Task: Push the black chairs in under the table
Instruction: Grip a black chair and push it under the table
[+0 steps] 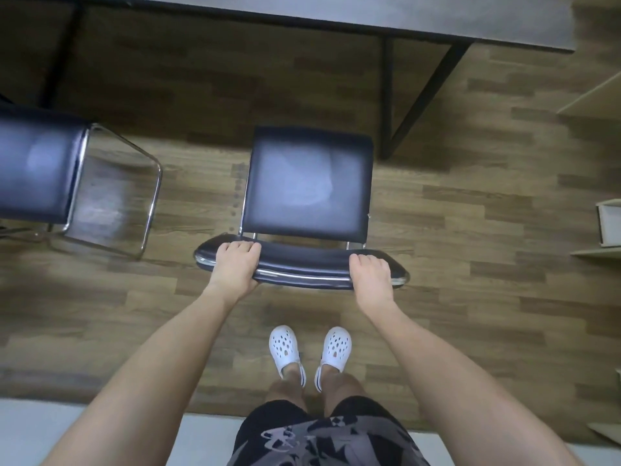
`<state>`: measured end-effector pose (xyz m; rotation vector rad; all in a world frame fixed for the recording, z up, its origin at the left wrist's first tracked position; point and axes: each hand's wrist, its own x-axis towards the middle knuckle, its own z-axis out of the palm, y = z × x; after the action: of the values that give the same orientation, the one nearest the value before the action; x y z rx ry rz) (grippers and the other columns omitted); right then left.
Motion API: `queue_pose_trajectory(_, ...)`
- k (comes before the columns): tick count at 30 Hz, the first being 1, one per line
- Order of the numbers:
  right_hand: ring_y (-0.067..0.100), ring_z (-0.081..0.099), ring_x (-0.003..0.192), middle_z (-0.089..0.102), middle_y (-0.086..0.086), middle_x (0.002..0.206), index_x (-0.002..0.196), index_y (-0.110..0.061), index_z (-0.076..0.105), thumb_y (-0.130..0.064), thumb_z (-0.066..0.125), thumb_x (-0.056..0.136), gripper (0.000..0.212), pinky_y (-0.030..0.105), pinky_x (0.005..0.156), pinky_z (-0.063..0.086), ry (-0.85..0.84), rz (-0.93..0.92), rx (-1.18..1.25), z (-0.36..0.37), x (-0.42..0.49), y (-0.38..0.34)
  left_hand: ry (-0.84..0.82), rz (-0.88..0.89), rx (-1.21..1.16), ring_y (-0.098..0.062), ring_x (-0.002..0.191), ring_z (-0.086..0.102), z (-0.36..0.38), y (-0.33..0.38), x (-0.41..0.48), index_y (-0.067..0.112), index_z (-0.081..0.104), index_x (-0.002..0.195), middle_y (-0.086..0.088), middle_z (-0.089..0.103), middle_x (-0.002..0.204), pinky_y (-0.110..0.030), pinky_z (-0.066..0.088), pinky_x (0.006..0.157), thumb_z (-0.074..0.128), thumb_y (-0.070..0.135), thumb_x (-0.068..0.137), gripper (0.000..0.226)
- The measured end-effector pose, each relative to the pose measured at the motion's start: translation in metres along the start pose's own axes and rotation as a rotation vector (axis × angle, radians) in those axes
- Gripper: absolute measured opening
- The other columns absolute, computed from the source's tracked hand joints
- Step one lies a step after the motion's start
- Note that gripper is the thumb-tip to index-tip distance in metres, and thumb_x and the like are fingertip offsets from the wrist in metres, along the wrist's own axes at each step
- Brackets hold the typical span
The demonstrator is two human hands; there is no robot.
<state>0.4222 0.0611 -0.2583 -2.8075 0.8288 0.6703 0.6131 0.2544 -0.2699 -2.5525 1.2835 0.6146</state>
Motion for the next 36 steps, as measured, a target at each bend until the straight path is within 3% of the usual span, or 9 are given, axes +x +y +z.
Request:
queue_pose_trajectory(8, 0.031, 0.057, 0.082, 0.061, 0.008, 0.082, 0.087, -0.011, 0.053, 0.015, 0.060, 0.062, 0.037, 0.037, 0.076, 0.038, 0.028, 0.038, 0.005, -0.004, 0.006, -0.004, -0.016, -0.001, 0.020, -0.025, 0.119, 0.047, -0.006, -0.004, 0.004, 0.020, 0.046, 0.124, 0.003, 0.053, 0.130, -0.037, 0.030, 0.100, 0.068, 0.038, 0.077, 0.054)
queue_pose_trajectory(18, 0.028, 0.054, 0.097, 0.059, 0.003, 0.098, 0.099, -0.015, 0.047, 0.011, 0.054, 0.067, 0.042, 0.034, 0.085, 0.034, -0.015, 0.029, -0.017, -0.009, 0.009, -0.003, -0.054, -0.006, 0.029, -0.026, 0.118, 0.046, -0.011, -0.003, 0.010, 0.019, 0.042, 0.124, 0.001, 0.053, 0.129, -0.039, 0.028, 0.101, 0.067, 0.037, 0.080, 0.053)
queue_pose_trajectory(26, 0.030, 0.057, 0.091, 0.059, 0.006, 0.091, 0.096, -0.012, 0.050, 0.013, 0.056, 0.061, 0.044, 0.036, 0.081, 0.037, 0.002, 0.012, -0.019, -0.007, 0.021, 0.004, -0.059, -0.011, 0.034, -0.026, 0.118, 0.047, -0.017, -0.004, 0.021, 0.018, 0.043, 0.123, 0.001, 0.053, 0.128, -0.039, 0.029, 0.102, 0.068, 0.036, 0.080, 0.053)
queue_pose_trajectory(36, 0.029, 0.057, 0.097, 0.059, 0.004, 0.097, 0.104, -0.013, 0.050, 0.008, 0.060, 0.064, 0.045, 0.035, 0.084, 0.036, -0.001, 0.000, -0.043, -0.024, 0.055, 0.017, -0.060, -0.029, 0.011, -0.026, 0.118, 0.046, -0.039, -0.005, 0.056, 0.019, 0.042, 0.127, 0.002, 0.052, 0.129, -0.039, 0.027, 0.103, 0.068, 0.040, 0.082, 0.057)
